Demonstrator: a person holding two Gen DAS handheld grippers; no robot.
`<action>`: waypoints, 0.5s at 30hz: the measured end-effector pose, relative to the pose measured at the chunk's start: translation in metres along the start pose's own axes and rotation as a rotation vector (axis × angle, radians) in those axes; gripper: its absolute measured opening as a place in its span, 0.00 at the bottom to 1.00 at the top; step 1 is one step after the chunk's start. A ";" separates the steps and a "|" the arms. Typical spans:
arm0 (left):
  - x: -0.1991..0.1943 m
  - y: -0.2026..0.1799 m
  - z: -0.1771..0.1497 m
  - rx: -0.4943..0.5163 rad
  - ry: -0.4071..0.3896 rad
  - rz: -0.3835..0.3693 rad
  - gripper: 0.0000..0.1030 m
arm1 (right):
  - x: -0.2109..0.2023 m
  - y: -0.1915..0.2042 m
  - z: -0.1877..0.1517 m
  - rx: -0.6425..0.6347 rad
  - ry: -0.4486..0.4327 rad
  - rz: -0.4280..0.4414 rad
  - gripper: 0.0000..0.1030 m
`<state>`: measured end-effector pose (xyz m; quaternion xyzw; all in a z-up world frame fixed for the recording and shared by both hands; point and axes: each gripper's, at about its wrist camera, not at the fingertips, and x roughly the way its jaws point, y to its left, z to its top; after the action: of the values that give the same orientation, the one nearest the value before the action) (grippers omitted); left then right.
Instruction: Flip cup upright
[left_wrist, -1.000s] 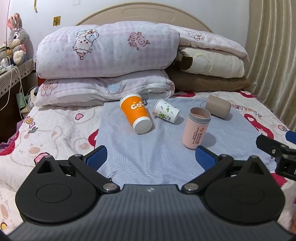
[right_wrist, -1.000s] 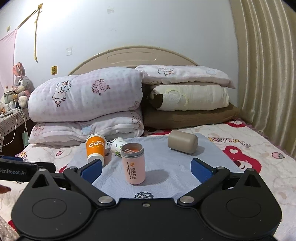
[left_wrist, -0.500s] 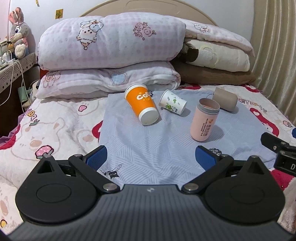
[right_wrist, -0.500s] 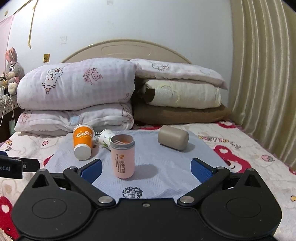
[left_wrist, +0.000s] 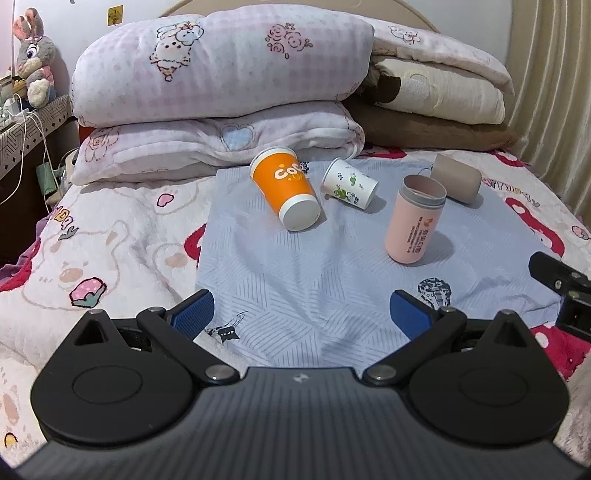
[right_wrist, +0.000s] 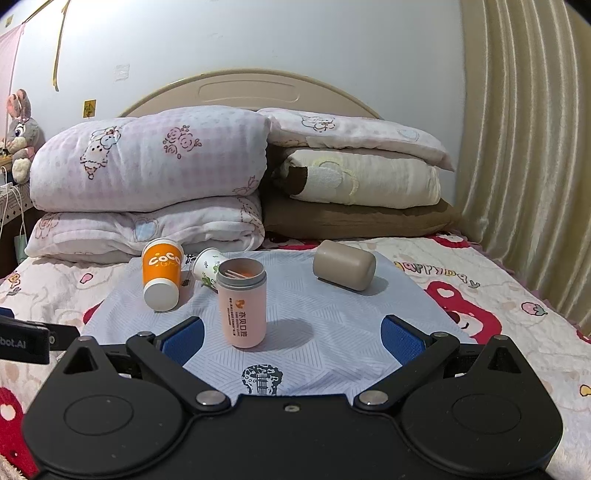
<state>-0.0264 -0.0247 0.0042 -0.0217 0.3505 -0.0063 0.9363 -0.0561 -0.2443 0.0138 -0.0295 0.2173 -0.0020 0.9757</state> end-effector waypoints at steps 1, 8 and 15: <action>0.001 0.000 0.000 0.001 0.003 0.002 1.00 | 0.000 0.000 0.000 0.002 0.000 0.000 1.00; 0.000 -0.001 0.001 -0.001 -0.005 -0.007 1.00 | 0.000 0.000 0.000 0.005 -0.005 -0.004 1.00; -0.003 -0.001 0.000 -0.011 -0.027 0.001 1.00 | -0.001 -0.001 0.000 0.005 -0.008 -0.004 1.00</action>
<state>-0.0284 -0.0252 0.0067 -0.0269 0.3377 -0.0037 0.9408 -0.0569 -0.2451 0.0137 -0.0275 0.2135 -0.0043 0.9765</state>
